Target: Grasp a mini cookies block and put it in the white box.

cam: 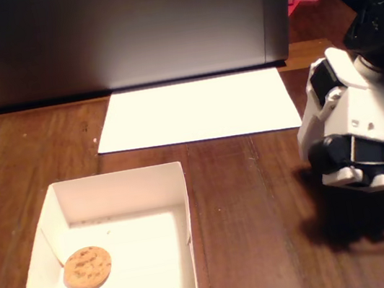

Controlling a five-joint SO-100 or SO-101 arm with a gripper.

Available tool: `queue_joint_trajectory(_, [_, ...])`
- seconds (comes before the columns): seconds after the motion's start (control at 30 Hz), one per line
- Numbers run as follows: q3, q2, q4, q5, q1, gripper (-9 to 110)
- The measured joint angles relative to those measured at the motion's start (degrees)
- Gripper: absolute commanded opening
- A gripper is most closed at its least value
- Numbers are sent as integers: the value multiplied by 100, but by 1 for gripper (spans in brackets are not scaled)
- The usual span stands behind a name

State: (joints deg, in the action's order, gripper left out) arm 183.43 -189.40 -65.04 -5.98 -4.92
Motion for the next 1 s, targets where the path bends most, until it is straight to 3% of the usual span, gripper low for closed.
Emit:
queue_joint_trajectory(0.33, [0,0,-158,624,-114,0])
queue_joint_trajectory(1.0, [0,0,-176,483,-114,0])
